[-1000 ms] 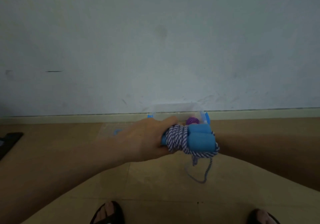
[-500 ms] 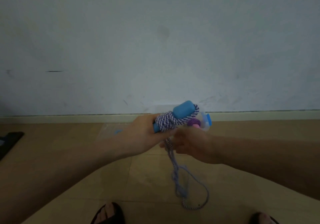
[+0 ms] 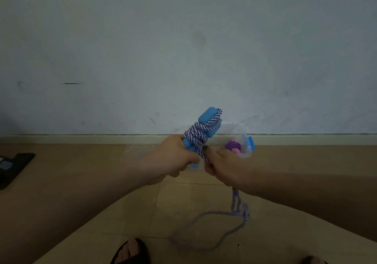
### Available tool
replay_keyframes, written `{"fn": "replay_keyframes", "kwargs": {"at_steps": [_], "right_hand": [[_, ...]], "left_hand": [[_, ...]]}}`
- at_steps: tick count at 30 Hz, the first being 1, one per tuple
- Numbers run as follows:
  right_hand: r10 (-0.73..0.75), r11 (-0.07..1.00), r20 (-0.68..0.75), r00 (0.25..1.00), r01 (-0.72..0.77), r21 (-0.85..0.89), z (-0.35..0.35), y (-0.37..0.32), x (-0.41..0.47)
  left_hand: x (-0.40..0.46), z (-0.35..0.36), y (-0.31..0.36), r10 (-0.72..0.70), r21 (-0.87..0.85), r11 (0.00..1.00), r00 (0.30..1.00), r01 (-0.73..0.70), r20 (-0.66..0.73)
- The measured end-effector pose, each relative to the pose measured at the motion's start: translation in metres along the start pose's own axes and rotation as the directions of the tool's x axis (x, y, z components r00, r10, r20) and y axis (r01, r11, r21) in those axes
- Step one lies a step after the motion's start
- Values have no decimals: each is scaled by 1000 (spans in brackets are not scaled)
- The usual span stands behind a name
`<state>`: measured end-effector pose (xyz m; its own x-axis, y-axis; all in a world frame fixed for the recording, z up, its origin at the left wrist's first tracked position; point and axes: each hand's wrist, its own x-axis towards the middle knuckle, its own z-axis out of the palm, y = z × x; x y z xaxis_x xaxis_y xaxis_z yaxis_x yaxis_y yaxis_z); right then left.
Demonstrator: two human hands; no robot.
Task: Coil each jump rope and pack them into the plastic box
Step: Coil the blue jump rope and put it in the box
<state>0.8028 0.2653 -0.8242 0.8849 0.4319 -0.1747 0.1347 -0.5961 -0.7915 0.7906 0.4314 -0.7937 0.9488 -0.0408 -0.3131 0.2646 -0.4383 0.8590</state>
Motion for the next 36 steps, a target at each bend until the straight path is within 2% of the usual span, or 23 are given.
{"fn": "replay_keyframes", "kwargs": {"at_steps": [4, 6, 7, 8, 9, 10, 11, 12, 14, 17, 21, 24, 27, 29, 31, 33, 35, 36], "right_hand": [[27, 997, 23, 999, -25, -76, -3, -2, -5], [-39, 988, 49, 998, 45, -146, -4, -9, -9], [-89, 970, 67, 994, 102, -220, -3, -14, -13], [-140, 940, 87, 986, 160, -302, -1, -19, -16], [-184, 905, 104, 978, 209, -371, 2, -25, -19], [-218, 872, 112, 969, 245, -423, 3, -28, -21], [-245, 841, 112, 963, 269, -469, 3, -31, -22], [-275, 805, 104, 956, 288, -518, 2, -33, -22], [-340, 743, 100, 935, 332, -582, -3, -39, -19], [-428, 673, 85, 900, 380, -634, -12, -45, -10], [-443, 665, -16, 896, 317, -676, -33, -36, 12], [-418, 615, -22, 908, 264, -743, -44, -24, 25], [-401, 578, -23, 916, 234, -782, -48, -13, 33], [-382, 609, -48, 923, 213, -764, -52, -9, 39], [-285, 695, -80, 955, 148, -703, -55, -4, 46], [-132, 746, -35, 991, 76, -661, -52, 12, 44], [66, 887, 38, 997, -41, -460, -47, 31, 36], [118, 927, 65, 991, -86, -365, -40, 35, 25]], "left_hand": [[16, -27, -13, -86, 22, 996, 987, 90, -136], [18, -33, -21, -109, 137, 982, 985, 127, -131], [17, -31, -24, -105, 248, 960, 988, 131, -118], [15, -27, -24, -76, 415, 903, 992, 112, -102], [14, -21, -25, -21, 612, 788, 997, 65, -78], [12, -15, -22, 41, 775, 632, 998, 5, -39], [8, -11, -20, 102, 849, 526, 995, -47, -8], [7, -10, -20, 126, 884, 463, 992, -69, 12], [3, -9, -22, 106, 909, 399, 991, -117, 81], [5, 2, -33, 61, 869, 444, 975, -217, 212], [-1, 10, -28, 149, 861, 446, 968, -246, 200], [-9, 11, -10, 245, 873, 357, 936, -331, 254], [-17, 14, 8, 280, 851, 269, 882, -451, 380], [-21, 11, 16, 291, 832, 310, 879, -459, 377], [-25, 8, 22, 320, 804, 420, 898, -421, 303], [-30, 6, 26, 352, 730, 555, 908, -398, 228], [-36, 7, 26, 380, 649, 647, 907, -400, 180], [-38, 7, 25, 384, 608, 684, 908, -403, 169]]}}
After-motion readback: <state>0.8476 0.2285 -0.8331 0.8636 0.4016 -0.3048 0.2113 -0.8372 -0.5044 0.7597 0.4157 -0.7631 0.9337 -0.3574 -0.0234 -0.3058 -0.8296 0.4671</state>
